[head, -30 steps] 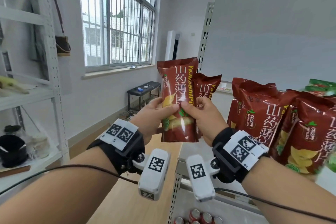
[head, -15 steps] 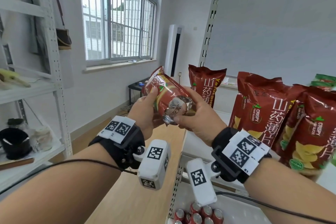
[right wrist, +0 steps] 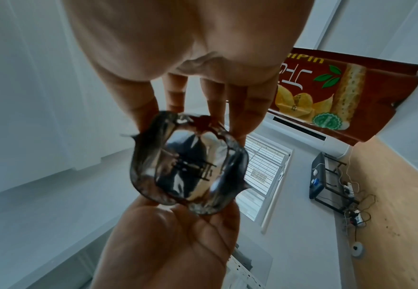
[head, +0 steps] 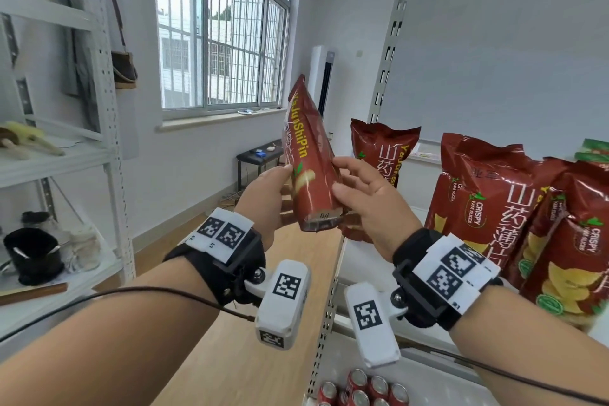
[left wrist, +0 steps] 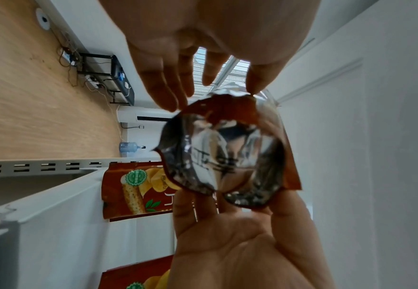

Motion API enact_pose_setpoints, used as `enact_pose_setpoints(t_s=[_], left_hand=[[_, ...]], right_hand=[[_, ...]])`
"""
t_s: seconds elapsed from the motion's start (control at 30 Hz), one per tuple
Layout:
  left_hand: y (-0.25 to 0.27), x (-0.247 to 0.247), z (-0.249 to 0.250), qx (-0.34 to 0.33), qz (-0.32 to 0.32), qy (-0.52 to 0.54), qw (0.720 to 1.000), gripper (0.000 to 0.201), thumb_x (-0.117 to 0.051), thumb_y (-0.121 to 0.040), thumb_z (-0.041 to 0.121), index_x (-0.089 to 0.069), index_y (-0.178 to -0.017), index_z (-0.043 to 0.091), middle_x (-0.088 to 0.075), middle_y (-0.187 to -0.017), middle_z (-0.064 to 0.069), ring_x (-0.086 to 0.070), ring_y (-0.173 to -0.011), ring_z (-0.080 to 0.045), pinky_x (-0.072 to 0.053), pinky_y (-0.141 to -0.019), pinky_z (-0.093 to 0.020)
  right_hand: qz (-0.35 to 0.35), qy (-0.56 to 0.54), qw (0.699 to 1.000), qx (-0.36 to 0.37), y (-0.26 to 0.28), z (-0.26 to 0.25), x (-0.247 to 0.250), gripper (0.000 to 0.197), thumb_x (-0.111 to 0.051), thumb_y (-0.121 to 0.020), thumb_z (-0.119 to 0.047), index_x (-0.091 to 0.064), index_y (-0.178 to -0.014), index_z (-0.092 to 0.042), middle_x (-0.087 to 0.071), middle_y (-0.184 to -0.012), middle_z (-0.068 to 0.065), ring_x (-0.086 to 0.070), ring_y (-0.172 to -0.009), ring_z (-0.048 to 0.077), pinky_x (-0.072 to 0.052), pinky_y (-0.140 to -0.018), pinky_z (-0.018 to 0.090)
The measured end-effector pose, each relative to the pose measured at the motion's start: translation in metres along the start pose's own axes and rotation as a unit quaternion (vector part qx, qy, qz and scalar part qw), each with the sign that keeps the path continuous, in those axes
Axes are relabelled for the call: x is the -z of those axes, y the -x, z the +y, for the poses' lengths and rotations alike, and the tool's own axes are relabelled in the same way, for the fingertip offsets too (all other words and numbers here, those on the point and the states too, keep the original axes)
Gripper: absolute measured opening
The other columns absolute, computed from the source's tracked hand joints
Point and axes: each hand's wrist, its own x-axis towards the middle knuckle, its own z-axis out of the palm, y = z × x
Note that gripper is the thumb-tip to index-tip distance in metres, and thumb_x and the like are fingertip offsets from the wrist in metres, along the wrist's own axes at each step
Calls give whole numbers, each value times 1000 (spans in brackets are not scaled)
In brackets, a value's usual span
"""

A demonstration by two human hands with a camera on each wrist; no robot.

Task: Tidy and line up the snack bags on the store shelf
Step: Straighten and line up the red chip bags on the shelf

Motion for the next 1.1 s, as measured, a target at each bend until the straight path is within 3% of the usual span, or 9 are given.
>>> enact_pose_setpoints(t_s=[0.13, 0.23, 0.33, 0.43, 0.53, 0.67, 0.8, 1.0, 1.1], left_hand=[[5, -1, 1, -12, -50, -17, 999, 42, -55, -89, 48, -57, -119, 18, -72, -88, -3, -71, -72, -18, -57, -60, -33], [9, -3, -2, -27, -95, -29, 995, 38, -55, -92, 38, -54, -123, 16, -66, -90, -4, -64, -73, -18, -58, -65, -35], [11, -6, -2, -17, -127, -11, 992, 30, -50, -94, 35, -59, -115, 16, -63, -74, 2, -58, -54, -9, -54, -58, -27], [14, -11, 0, -23, -157, -30, 987, 44, -50, -89, 48, -62, -119, 18, -72, -96, -2, -67, -78, -16, -56, -72, -34], [13, -15, 0, -39, -167, -32, 985, 38, -56, -89, 34, -58, -124, 19, -68, -115, -5, -65, -100, -22, -54, -84, -39], [10, -20, -7, -35, -209, -16, 977, 33, -60, -77, 19, -63, -110, 19, -71, -103, -6, -66, -96, -24, -50, -91, -45], [11, -30, -8, -70, -231, 3, 970, 40, -51, -70, 17, -62, -107, 22, -71, -100, 1, -63, -98, -18, -43, -102, -45], [9, -48, 9, -160, -190, 39, 968, 34, -62, -79, 26, -60, -112, 17, -74, -99, 2, -70, -92, -13, -55, -74, -25], [5, -54, 13, -147, -175, 67, 971, 25, -60, -85, 14, -64, -110, 10, -74, -97, -5, -70, -90, -19, -56, -73, -29]], right_hand=[[-19, 33, 999, -15, -1, 3, 2, 57, -69, -83, -25, -38, -131, -31, -57, -116, -3, -65, -97, 17, -53, -72, 28], [-2, 3, 998, -59, -4, -1, 3, 47, -68, -83, -27, -42, -121, -31, -61, -102, -3, -70, -79, 8, -54, -60, 23], [23, 16, 998, -59, -5, -2, 6, 37, -71, -81, -23, -49, -109, -33, -60, -98, -2, -69, -71, 7, -52, -55, 22], [27, 39, 998, -37, -3, 0, 7, 43, -75, -76, -18, -49, -104, -37, -58, -104, -1, -64, -86, 11, -52, -55, 22], [33, 38, 999, -15, -2, 2, 9, 46, -77, -74, -21, -48, -105, -36, -58, -108, -2, -62, -97, 14, -56, -73, 31], [83, 0, 997, 6, -6, -7, 17, 65, -78, -67, -35, -42, -121, -31, -55, -117, -1, -57, -107, 15, -50, -85, 31], [86, -41, 995, 22, -4, -14, 23, 55, -75, -73, -14, -51, -122, -17, -67, -108, 5, -67, -95, 16, -55, -76, 27], [100, 91, 991, 20, 4, -10, 32, 61, -81, -68, -14, -47, -117, -24, -62, -112, 2, -63, -100, 15, -51, -92, 37], [119, 59, 990, 44, 5, -16, 35, 56, -80, -71, -19, -46, -113, -33, -58, -114, 0, -60, -104, 14, -51, -89, 35]])
